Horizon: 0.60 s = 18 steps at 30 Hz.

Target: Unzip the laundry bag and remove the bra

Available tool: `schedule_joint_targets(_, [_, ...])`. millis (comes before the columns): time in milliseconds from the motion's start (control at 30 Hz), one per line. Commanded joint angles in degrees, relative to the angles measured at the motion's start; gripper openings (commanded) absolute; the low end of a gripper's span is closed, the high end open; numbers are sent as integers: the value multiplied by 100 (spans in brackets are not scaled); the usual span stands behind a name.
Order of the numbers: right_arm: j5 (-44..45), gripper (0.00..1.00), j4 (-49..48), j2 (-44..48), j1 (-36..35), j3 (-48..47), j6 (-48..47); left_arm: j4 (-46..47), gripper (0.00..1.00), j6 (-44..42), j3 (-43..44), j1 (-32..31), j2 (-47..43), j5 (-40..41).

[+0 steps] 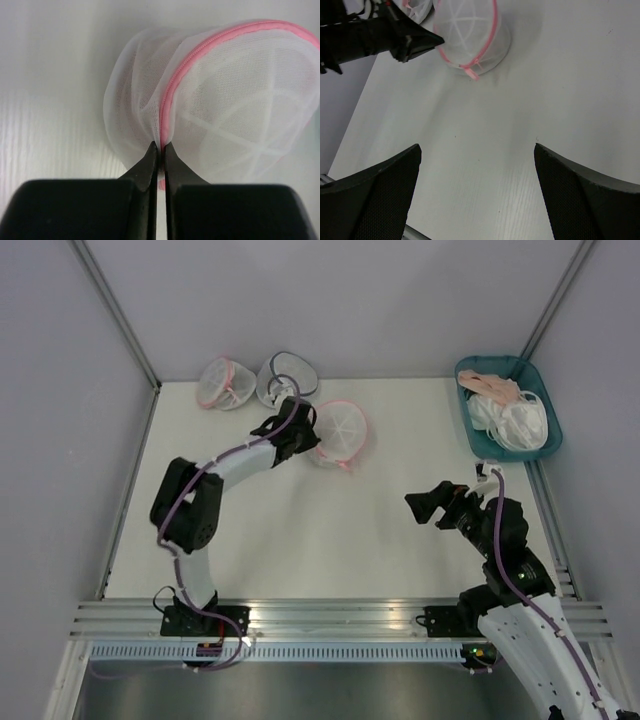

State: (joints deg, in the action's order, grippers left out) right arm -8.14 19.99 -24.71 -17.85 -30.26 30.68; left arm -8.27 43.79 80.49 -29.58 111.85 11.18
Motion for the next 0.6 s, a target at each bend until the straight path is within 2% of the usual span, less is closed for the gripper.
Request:
schedule_joint_targets(0, [-72,98,-617,-130,-8,310,324,1020,2,533,-1259,67,-1451,-440])
schedule_joint_targets(133, [-1256,98,-1793,-673,-8,670,719,1248,2,973,-2325,58,-2447,-1071])
schedule_joint_targets(200, [-1461,97,-2103,-894,-26,767,782,1547,2,1210,-2940,58,-2808,-1310])
schedule_joint_targets(333, [-1261,96,-2315,-1228,-315,759,484,1610,2,1456,-3662,67,-3642,-1724])
schedule_joint_targets(433, [-1084,95,-2525,-1431,-605,750,474,1574,2,1588,-4014,67,-3881,-2004])
schedule_joint_targets(567, [-1067,93,-2763,-2289,-1053,583,369,1758,2,1992,-4304,76,-3978,-2488])
